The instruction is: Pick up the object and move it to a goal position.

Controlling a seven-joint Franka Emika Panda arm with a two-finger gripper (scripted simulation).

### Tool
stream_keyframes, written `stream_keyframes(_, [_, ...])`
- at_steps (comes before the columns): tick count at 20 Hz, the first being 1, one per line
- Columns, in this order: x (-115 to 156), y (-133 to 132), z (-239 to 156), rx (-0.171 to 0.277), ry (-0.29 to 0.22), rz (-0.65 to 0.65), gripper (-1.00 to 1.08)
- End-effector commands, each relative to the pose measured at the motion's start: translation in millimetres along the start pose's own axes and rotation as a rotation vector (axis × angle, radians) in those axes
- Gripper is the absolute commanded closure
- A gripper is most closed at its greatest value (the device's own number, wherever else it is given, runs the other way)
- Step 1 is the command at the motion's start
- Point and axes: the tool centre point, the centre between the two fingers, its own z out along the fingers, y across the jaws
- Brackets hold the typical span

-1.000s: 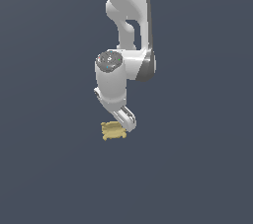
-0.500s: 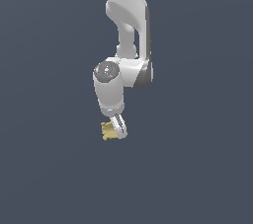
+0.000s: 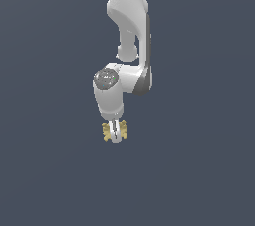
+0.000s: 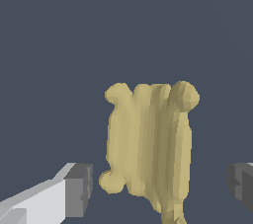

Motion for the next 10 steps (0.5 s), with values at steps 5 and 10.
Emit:
stream_keyframes(5, [2.1, 0.1, 5.0, -0.002, 0.001, 0.057, -0.92])
stream_keyframes(10, [1.9, 0.2, 6.6, -0.002, 0.001, 0.055, -0.92])
